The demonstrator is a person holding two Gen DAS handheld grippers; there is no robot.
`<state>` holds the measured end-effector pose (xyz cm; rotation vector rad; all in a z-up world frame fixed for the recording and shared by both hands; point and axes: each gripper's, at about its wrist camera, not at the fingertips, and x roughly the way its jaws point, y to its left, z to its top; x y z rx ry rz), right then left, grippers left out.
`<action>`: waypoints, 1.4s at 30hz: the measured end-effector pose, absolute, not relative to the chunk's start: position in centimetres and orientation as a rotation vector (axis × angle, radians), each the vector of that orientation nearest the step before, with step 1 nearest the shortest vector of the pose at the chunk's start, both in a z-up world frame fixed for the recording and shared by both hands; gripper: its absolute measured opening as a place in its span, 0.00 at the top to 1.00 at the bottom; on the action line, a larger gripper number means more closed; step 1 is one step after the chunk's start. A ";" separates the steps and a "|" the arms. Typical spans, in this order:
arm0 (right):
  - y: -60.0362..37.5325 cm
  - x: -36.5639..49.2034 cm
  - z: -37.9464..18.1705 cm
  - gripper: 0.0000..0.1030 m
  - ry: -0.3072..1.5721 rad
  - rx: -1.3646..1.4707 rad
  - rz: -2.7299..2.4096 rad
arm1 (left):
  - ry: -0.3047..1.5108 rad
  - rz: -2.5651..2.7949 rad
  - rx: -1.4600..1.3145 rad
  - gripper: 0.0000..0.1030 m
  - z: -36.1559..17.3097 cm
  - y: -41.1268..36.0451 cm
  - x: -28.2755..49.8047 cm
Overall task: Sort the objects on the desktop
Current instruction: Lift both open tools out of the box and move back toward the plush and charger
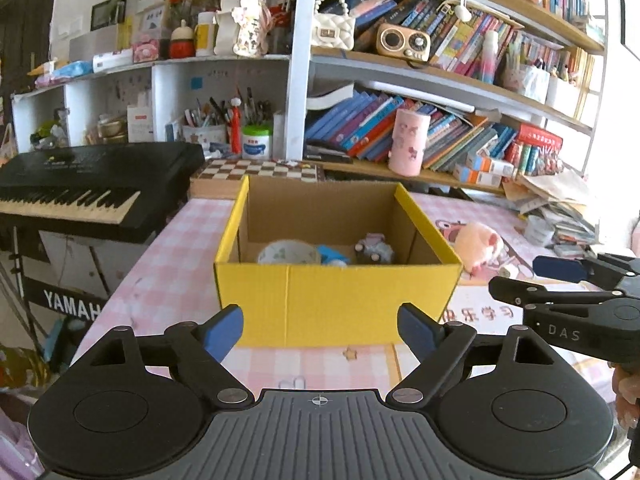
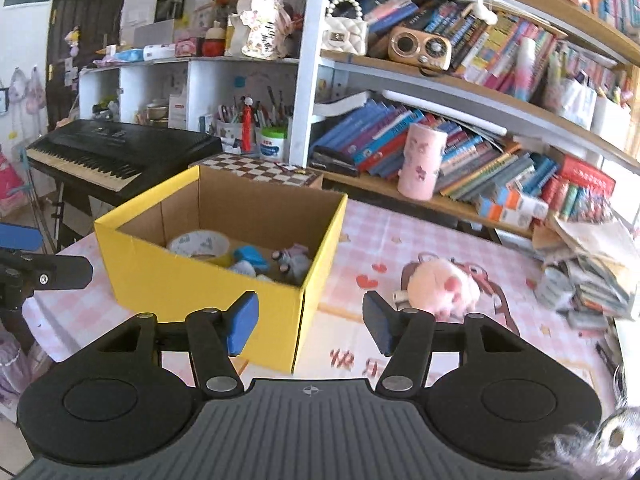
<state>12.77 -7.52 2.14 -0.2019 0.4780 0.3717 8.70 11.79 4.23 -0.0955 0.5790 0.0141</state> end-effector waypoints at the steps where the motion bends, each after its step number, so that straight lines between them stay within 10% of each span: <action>1: -7.6 12.3 2.1 0.47 0.481 -0.194 0.364 | 0.584 0.015 -0.097 0.16 4.1 11.8 8.4; 42: -8.9 3.9 -1.8 0.29 0.612 -0.139 0.259 | 0.677 -0.100 -0.040 0.13 0.5 7.3 4.0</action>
